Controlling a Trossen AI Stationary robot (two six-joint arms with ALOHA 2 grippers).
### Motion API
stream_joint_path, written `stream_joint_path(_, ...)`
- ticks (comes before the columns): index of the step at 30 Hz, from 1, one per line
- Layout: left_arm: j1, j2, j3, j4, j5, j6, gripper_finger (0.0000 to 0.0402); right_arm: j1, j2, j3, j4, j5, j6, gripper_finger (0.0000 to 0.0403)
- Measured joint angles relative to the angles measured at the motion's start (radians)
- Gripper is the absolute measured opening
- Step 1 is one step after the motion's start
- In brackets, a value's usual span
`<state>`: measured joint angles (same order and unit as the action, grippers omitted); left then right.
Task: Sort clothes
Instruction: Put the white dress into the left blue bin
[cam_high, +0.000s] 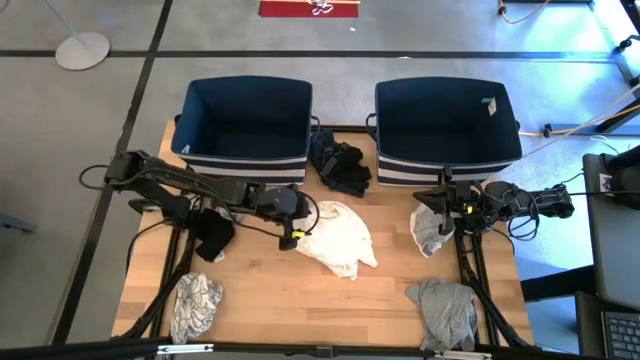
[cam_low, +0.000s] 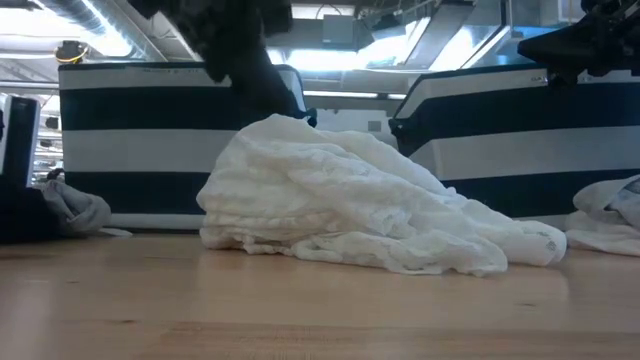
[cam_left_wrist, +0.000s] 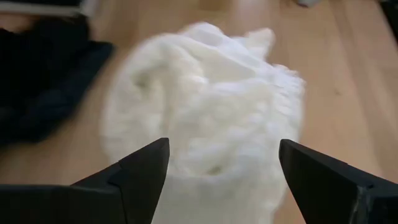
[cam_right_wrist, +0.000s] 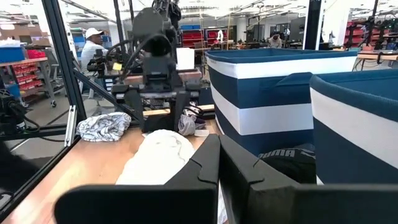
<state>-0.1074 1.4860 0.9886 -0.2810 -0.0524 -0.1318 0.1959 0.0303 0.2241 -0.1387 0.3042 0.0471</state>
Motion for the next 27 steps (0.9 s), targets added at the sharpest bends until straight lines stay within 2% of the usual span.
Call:
stream_joint_path(3, 0.000, 0.029, 0.000, 0.010, 0.072, 0.003, 0.0294, 0.000, 0.000, 0.000, 0.000, 0.000, 0.000, 0.0008)
stream_joint_path(7, 0.011, 0.082, 0.000, 0.016, 0.063, 0.008, 0.0294, 0.000, 0.000, 0.000, -0.002, 0.000, -0.001, 0.0008)
stream_joint_path(18, 0.039, 0.247, 0.000, 0.099, -0.001, 0.082, 0.0294, 0.000, 0.000, 0.000, -0.038, -0.001, 0.000, 0.0008)
stream_joint_path(24, 0.037, 0.316, 0.004, 0.159, -0.095, 0.144, 0.0294, 0.000, 0.000, 0.000, -0.047, 0.000, 0.000, 0.0008)
stream_joint_path(27, 0.038, 0.344, 0.005, 0.183, -0.107, 0.159, 0.0294, 0.000, 0.000, 0.000, -0.046, 0.000, 0.000, 0.0008)
